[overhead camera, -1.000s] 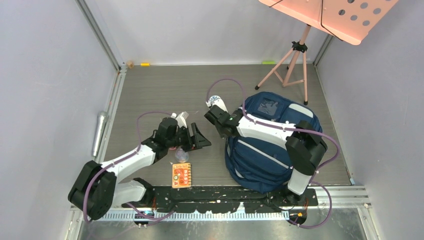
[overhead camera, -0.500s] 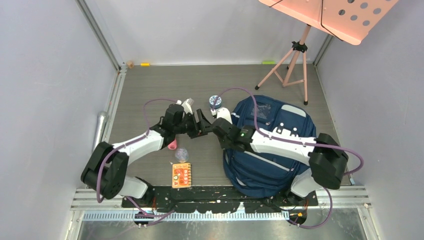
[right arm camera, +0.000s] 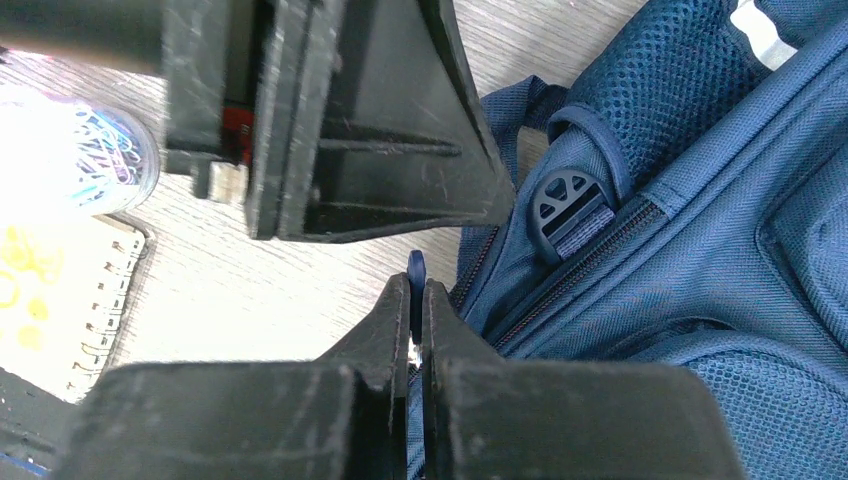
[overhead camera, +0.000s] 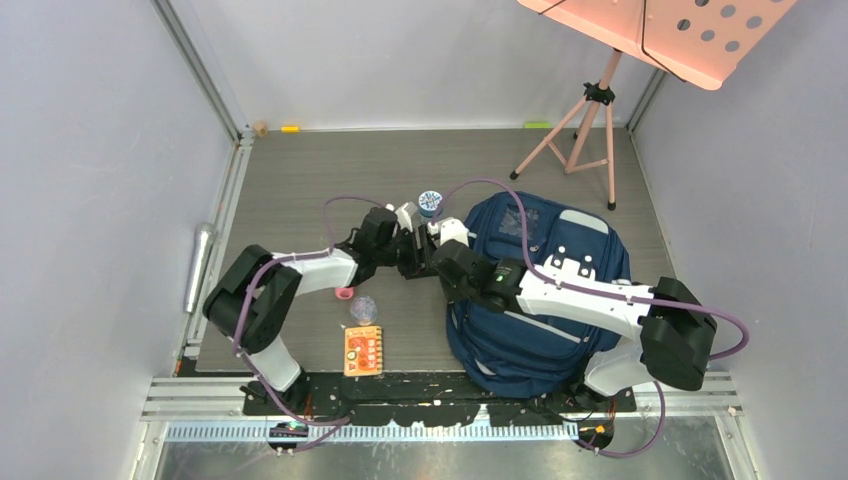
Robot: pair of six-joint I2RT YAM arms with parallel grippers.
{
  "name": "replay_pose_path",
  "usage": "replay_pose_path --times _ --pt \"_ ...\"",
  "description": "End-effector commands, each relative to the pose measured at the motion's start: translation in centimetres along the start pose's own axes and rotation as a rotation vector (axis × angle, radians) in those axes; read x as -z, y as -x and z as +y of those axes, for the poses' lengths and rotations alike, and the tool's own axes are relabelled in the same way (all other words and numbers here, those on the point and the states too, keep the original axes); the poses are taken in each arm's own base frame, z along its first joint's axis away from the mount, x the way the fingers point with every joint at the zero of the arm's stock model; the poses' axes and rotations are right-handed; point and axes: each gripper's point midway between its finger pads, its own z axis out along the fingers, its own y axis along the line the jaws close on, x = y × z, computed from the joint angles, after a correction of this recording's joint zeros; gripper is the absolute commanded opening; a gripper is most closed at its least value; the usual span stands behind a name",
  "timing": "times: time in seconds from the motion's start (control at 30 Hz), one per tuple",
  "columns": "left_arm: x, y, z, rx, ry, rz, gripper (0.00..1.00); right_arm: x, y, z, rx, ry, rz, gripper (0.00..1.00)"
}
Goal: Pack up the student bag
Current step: Zip the student bag at the center of the board.
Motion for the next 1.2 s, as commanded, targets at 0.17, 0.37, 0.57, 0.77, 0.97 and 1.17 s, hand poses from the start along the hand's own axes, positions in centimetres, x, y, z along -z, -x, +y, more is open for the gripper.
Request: replay_pose_path --times 0.17,0.37,0.57,0.77,0.97,1.17 --pt "-2.5 0.1 -3.9 0.015 -0.228 0.034 0.46 2.3 2.3 2.6 -0.018 0.133 -0.088 0.0" --pt "-2.8 0.0 -3.8 0.008 -0.201 0.004 0.48 2.1 2.2 2.6 -0.011 0.13 -0.08 0.0" --pt "-1.6 0.6 -4.0 -0.017 -0.174 -0.063 0.54 1.8 2.1 2.6 -0.006 0.123 -0.069 0.0" --pt "-1.6 -0.1 -4.0 -0.051 -0.161 -0.045 0.62 1.7 2.3 2.9 -0.021 0.122 -0.065 0.0" --pt "-2.1 -2.1 -4.1 -0.108 -0.14 0.023 0.64 1.7 2.4 2.9 -0.033 0.12 -0.066 0.01" --pt "-2.4 -2.3 -3.5 -0.128 -0.113 0.047 0.2 2.0 2.6 3.2 -0.036 0.136 -0.064 0.01"
